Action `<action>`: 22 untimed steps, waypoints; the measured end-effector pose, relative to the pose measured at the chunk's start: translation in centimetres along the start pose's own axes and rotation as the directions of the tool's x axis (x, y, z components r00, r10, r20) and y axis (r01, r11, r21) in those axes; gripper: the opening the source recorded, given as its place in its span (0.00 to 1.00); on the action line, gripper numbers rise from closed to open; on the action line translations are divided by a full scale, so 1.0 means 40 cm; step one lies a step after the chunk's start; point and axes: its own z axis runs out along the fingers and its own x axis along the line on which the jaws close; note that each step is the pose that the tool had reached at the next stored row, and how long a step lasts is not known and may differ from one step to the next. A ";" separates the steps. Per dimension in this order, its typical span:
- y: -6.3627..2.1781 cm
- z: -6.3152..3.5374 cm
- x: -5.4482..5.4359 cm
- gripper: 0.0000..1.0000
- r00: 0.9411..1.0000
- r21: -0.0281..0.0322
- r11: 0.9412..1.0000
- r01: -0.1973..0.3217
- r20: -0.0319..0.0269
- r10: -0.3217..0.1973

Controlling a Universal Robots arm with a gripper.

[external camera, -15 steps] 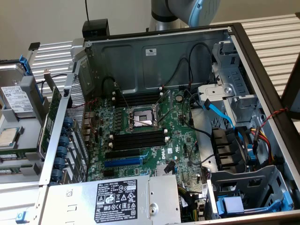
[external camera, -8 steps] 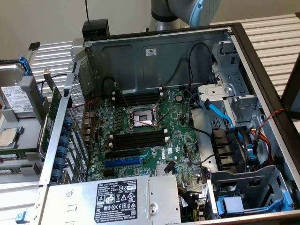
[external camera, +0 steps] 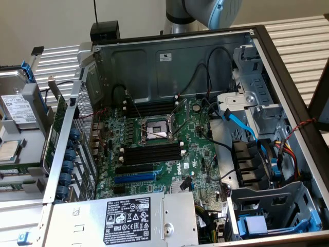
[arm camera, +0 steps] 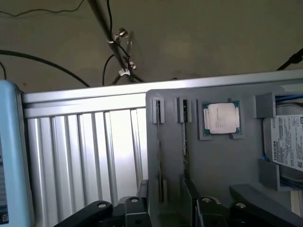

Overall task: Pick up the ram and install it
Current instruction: 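Pick up the ram and move it above insertion slot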

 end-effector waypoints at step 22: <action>0.001 0.083 -0.015 0.42 0.999 0.012 0.999 0.037 -0.028 -0.036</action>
